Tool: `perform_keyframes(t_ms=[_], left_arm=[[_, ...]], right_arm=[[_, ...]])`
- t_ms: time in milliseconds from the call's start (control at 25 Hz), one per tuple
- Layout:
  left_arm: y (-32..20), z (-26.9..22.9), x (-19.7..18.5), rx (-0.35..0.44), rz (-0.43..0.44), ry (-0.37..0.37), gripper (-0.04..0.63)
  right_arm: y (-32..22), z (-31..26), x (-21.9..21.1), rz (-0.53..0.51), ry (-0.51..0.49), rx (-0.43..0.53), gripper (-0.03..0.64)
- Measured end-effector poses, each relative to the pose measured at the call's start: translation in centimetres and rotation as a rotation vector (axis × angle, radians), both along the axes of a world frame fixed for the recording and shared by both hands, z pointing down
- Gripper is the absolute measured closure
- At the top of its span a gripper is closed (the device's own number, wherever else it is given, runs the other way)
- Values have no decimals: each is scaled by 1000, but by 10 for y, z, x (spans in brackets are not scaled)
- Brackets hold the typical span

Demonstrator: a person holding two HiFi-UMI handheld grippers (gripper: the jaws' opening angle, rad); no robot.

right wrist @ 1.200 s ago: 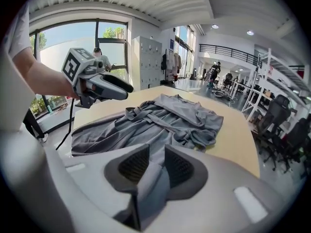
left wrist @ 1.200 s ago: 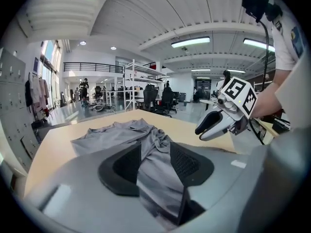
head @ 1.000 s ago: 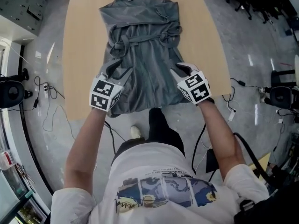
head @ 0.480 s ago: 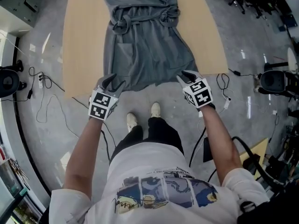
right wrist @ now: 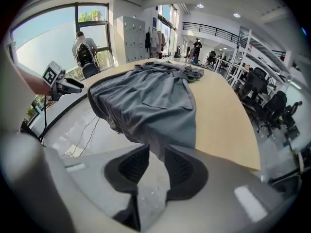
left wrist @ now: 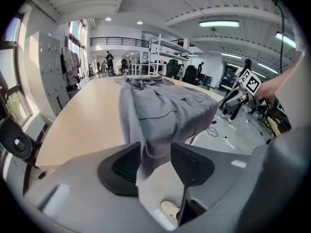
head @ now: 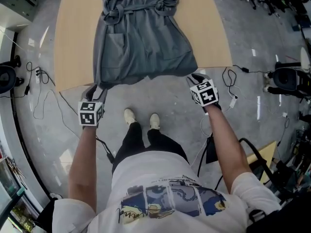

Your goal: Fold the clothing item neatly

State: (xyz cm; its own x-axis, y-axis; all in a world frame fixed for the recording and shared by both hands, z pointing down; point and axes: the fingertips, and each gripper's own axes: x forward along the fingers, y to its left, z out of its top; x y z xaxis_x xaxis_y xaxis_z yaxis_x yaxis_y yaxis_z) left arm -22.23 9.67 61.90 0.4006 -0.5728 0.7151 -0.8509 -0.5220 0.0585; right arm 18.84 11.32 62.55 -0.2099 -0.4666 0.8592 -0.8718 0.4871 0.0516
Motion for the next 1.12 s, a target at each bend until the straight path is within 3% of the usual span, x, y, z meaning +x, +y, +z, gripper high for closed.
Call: perform_keyframes(t_ms=[200,360,840,1120], left_arm=[[5,33,-21,-78,-115,-34,365],[7,50,-26,-120,-151,-34,334],[-9,80,-19,-209,-128,-18,291],[-26,88,-9,-202,-107,31,291]], right_arm=[[4,34,36,22,7,-50,529],[3,60,56,23,5,-98,482],[-21,91,58,13,-91,-120,445],[-32,98,48,4,-127,-110,445]])
